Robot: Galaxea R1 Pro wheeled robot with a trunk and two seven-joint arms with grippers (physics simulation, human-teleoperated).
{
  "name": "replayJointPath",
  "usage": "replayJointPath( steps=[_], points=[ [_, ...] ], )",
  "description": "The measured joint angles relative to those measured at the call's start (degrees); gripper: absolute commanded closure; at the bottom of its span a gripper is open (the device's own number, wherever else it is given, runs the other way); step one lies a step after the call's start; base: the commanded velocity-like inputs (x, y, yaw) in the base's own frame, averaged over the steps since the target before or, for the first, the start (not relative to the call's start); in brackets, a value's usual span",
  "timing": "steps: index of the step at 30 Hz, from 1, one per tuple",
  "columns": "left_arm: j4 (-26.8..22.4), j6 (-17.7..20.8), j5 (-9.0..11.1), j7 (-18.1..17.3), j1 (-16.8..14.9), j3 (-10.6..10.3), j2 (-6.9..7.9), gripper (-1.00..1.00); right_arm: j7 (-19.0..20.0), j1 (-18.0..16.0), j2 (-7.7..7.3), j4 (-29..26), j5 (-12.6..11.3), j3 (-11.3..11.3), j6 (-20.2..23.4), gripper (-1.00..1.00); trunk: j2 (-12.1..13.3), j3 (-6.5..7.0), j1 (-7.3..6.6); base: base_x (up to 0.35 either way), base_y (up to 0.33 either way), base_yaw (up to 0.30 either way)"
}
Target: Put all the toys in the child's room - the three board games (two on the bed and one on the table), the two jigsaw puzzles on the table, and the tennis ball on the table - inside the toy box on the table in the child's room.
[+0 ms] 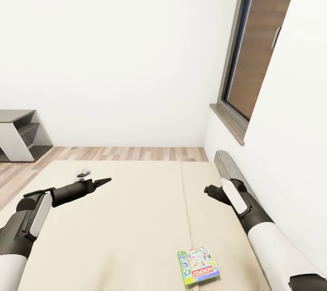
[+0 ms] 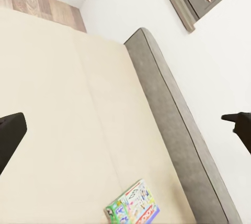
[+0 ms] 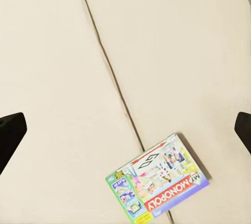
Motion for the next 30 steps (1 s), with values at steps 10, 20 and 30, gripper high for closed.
replayJointPath(
  steps=[10,20,30],
  points=[
    [0.18,-1.69,-0.46,-0.01,0.0,-0.1,0.03,-1.0,0.03,0.13,0.0,0.08,0.09,0.04,-0.01,-1.0,0.0,-0.95,0.0,0.0,0.0,0.0],
    [0.22,-2.28,-0.08,-1.14,0.2,0.32,1.96,-1.0,0.15,0.5,-0.37,0.01,0.04,-0.01,-0.05,-1.0,-0.01,-1.89,0.0,0.0,0.0,0.0],
    [-5.43,5.35,0.22,-24.68,0.93,5.81,4.05,-1.0,0.38,0.74,-0.65,0.0,-0.08,0.04,-0.45,-1.0,-0.01,-2.84,0.0,0.0,0.0,0.0]
  ],
)
